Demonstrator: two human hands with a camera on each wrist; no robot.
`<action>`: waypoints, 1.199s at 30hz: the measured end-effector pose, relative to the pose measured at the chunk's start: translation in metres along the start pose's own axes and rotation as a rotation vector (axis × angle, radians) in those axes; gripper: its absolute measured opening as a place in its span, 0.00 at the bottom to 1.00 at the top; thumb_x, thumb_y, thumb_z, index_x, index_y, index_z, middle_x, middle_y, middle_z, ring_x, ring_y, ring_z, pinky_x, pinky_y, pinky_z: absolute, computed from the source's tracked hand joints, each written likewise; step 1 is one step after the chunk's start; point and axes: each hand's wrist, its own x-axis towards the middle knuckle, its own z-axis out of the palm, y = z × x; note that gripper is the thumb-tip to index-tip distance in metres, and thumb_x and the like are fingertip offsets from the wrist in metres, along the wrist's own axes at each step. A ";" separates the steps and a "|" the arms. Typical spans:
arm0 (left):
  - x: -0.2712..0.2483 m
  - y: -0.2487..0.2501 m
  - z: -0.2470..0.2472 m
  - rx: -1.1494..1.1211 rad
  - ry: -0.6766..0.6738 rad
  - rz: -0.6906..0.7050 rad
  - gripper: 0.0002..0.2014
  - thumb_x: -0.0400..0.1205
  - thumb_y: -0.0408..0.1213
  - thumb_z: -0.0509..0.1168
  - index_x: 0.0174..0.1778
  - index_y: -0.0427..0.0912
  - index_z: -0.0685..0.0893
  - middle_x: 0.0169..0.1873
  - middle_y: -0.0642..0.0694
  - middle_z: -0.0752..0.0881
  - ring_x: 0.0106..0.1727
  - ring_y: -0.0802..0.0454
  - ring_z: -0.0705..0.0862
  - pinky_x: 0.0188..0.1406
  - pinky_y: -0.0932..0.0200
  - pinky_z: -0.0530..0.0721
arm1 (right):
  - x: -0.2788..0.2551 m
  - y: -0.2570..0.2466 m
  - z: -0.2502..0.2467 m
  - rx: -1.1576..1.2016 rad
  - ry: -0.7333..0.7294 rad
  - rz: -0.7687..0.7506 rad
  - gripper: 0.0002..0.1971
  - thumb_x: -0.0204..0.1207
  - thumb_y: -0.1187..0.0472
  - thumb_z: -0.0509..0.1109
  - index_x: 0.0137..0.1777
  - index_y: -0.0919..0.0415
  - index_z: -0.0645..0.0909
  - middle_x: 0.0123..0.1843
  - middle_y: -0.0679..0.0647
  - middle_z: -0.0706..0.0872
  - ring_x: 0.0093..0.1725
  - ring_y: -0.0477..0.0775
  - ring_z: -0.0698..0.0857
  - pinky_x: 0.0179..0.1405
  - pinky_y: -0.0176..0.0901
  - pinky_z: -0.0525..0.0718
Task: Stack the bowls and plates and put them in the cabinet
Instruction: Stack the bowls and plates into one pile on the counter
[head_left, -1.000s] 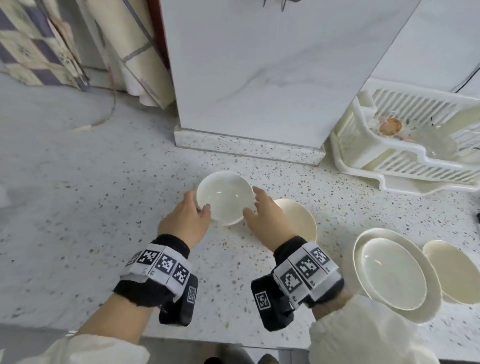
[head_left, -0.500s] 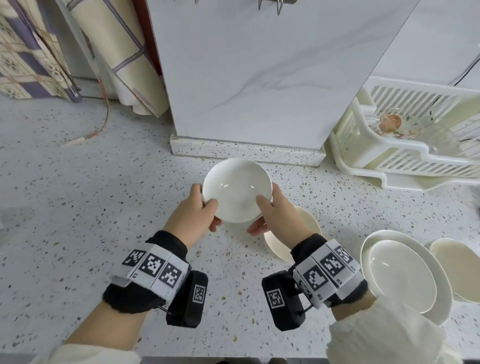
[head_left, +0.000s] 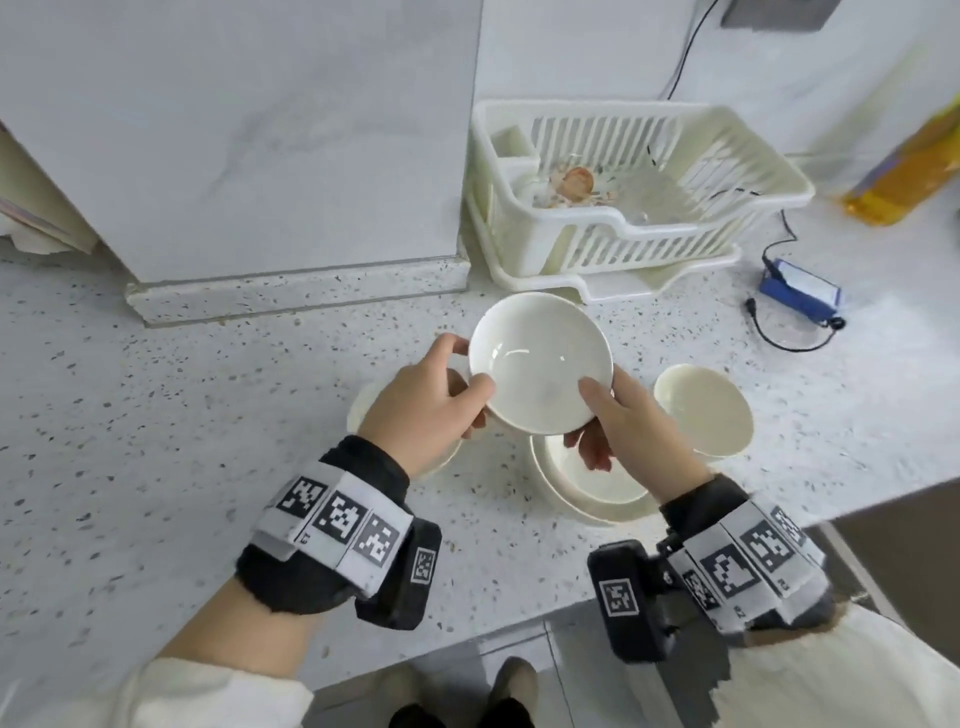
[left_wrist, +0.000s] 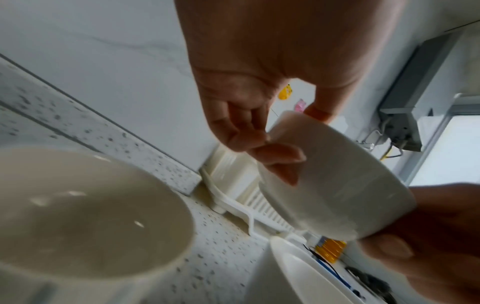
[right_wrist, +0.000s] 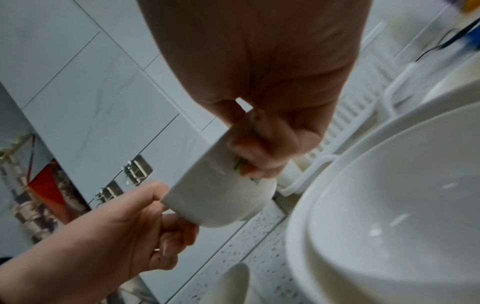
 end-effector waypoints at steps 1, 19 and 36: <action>0.002 0.006 0.012 0.008 -0.016 0.012 0.12 0.80 0.43 0.58 0.59 0.47 0.72 0.32 0.47 0.90 0.31 0.51 0.84 0.44 0.50 0.84 | -0.003 0.008 -0.011 0.007 0.029 0.019 0.12 0.82 0.60 0.52 0.61 0.64 0.71 0.24 0.56 0.79 0.17 0.48 0.71 0.14 0.32 0.70; 0.011 0.014 0.102 0.504 -0.148 -0.102 0.14 0.81 0.44 0.51 0.51 0.39 0.76 0.29 0.48 0.76 0.35 0.46 0.77 0.30 0.56 0.71 | -0.003 0.073 -0.055 -0.025 -0.025 0.238 0.21 0.79 0.69 0.51 0.72 0.66 0.65 0.24 0.58 0.74 0.05 0.39 0.67 0.07 0.24 0.63; 0.011 0.016 0.104 0.573 -0.143 -0.132 0.16 0.82 0.44 0.49 0.54 0.38 0.75 0.34 0.43 0.81 0.37 0.43 0.80 0.36 0.54 0.75 | -0.004 0.082 -0.074 -0.006 0.096 0.105 0.13 0.82 0.58 0.55 0.63 0.58 0.72 0.23 0.53 0.78 0.12 0.44 0.71 0.10 0.30 0.68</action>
